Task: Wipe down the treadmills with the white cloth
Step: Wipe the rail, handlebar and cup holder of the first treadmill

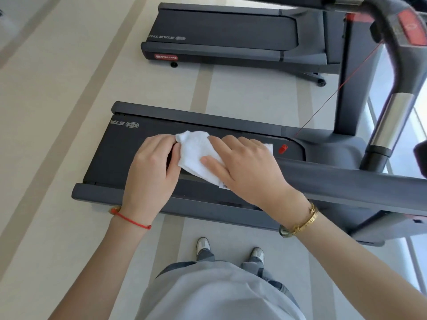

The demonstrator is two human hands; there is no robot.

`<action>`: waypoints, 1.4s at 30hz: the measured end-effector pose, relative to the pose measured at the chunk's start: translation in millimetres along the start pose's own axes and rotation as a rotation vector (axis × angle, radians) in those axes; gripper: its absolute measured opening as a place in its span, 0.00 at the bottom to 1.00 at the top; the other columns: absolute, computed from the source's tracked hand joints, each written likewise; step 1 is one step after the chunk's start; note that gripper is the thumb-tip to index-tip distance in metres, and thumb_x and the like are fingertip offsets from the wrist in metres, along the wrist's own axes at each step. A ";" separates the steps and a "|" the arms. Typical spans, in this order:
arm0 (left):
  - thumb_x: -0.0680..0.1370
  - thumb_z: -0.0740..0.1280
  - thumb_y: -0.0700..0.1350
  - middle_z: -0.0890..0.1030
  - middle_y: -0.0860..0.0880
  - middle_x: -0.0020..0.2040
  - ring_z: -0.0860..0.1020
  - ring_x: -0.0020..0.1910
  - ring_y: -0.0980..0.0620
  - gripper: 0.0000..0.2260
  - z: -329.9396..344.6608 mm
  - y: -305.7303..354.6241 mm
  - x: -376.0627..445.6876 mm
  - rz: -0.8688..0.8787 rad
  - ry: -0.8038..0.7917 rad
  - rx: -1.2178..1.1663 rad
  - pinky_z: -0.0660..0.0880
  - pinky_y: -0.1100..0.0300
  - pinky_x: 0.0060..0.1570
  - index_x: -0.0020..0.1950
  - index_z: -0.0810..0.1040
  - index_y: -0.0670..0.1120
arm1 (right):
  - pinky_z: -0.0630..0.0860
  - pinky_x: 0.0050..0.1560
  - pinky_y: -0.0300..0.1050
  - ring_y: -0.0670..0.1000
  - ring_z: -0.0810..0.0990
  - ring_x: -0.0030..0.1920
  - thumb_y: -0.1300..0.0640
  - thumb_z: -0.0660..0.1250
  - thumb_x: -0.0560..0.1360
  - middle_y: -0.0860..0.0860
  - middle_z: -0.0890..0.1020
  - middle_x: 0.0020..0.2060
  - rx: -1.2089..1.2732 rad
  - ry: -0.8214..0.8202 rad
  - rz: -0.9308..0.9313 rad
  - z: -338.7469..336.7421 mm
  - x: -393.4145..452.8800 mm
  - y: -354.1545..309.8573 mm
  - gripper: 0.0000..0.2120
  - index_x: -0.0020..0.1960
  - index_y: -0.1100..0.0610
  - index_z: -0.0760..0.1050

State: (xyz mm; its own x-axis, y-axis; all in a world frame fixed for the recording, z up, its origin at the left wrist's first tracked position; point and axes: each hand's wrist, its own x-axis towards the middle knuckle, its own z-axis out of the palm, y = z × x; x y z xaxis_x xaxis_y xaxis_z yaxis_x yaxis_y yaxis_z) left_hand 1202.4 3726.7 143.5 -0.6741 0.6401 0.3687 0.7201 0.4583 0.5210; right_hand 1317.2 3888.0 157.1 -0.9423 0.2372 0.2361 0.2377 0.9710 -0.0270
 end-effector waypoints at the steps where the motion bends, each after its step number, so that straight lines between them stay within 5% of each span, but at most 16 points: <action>1: 0.83 0.56 0.44 0.81 0.45 0.51 0.77 0.53 0.47 0.14 0.2 1.6 -0.3 0.012 -0.005 0.005 0.69 0.66 0.55 0.53 0.79 0.38 | 0.68 0.35 0.49 0.54 0.69 0.32 0.40 0.45 0.83 0.51 0.76 0.36 -0.020 0.049 0.000 1.7 -6.1 0.6 0.27 0.58 0.55 0.77; 9: 0.80 0.61 0.41 0.83 0.48 0.51 0.79 0.51 0.47 0.10 12.8 27.6 -0.1 0.188 -0.037 0.027 0.68 0.47 0.69 0.54 0.81 0.42 | 0.74 0.51 0.54 0.60 0.78 0.48 0.39 0.56 0.82 0.58 0.80 0.53 -0.193 0.245 0.081 2.3 -53.1 15.5 0.24 0.65 0.56 0.76; 25: 0.82 0.55 0.43 0.82 0.49 0.46 0.77 0.44 0.47 0.14 86.5 147.2 -0.9 0.365 -0.149 -0.092 0.72 0.54 0.52 0.48 0.78 0.42 | 0.67 0.67 0.59 0.64 0.73 0.63 0.41 0.49 0.83 0.61 0.77 0.62 -0.353 0.276 0.358 -0.1 -152.4 112.9 0.24 0.70 0.56 0.67; 42: 0.83 0.58 0.46 0.84 0.52 0.52 0.80 0.52 0.52 0.13 195.3 323.0 -17.0 0.378 -0.220 -0.146 0.74 0.54 0.56 0.56 0.82 0.45 | 0.63 0.69 0.59 0.63 0.68 0.66 0.45 0.44 0.83 0.61 0.74 0.64 -0.297 0.268 0.556 -48.0 -290.7 296.9 0.24 0.68 0.58 0.66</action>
State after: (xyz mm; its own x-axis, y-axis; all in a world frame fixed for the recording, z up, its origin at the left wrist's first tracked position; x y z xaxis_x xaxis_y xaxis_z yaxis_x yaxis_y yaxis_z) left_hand 1478.6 3984.2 155.2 -0.3063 0.8684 0.3900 0.8674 0.0858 0.4901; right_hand 1673.0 4105.8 127.1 -0.5793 0.6455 0.4978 0.7603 0.6480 0.0446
